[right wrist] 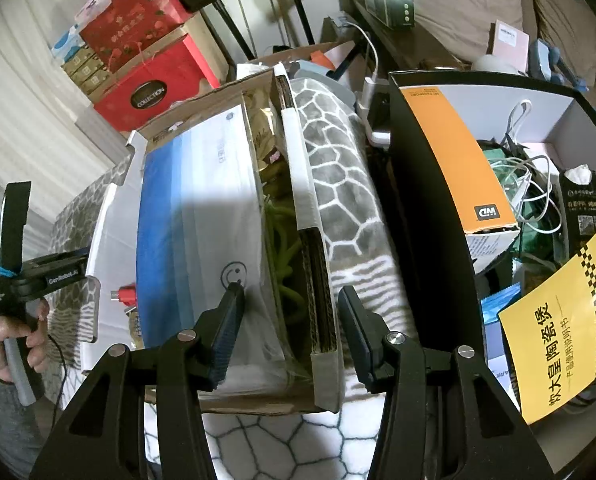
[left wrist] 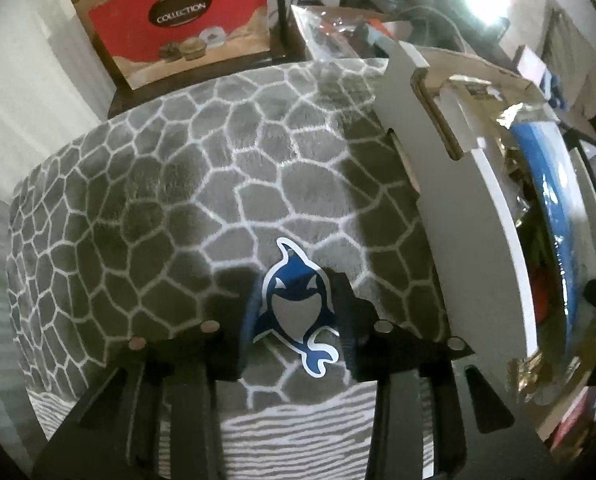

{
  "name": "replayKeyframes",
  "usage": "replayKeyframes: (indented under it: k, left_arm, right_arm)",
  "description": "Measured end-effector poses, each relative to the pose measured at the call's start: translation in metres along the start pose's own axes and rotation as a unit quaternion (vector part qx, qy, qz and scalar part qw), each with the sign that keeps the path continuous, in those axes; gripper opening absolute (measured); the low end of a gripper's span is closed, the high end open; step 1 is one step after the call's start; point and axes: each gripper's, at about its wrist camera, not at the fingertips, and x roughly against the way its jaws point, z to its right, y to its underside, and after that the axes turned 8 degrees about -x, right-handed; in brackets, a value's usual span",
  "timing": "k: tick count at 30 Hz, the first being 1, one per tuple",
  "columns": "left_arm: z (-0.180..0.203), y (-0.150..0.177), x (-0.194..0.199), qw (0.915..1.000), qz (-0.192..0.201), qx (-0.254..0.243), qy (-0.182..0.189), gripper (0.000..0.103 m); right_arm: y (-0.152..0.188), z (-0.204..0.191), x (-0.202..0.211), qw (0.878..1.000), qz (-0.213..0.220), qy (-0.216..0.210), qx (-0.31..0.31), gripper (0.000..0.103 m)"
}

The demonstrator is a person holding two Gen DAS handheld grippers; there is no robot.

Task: Organize objects
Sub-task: 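Open the left gripper and withdraw it from the blue-and-white box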

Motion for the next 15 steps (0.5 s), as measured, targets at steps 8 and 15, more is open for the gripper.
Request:
replayKeyframes:
  k: [8, 15]
  left_arm:
    - [-0.011, -0.001, 0.015, 0.9991, 0.016, 0.021, 0.035, 0.033]
    - [-0.001, -0.008, 0.072, 0.9950, 0.073, 0.008, 0.067, 0.033]
  right_arm:
    - [0.000, 0.000, 0.000, 1.000, 0.000, 0.000, 0.000, 0.049]
    - [0.000, 0.000, 0.000, 1.000, 0.000, 0.000, -0.001, 0.049]
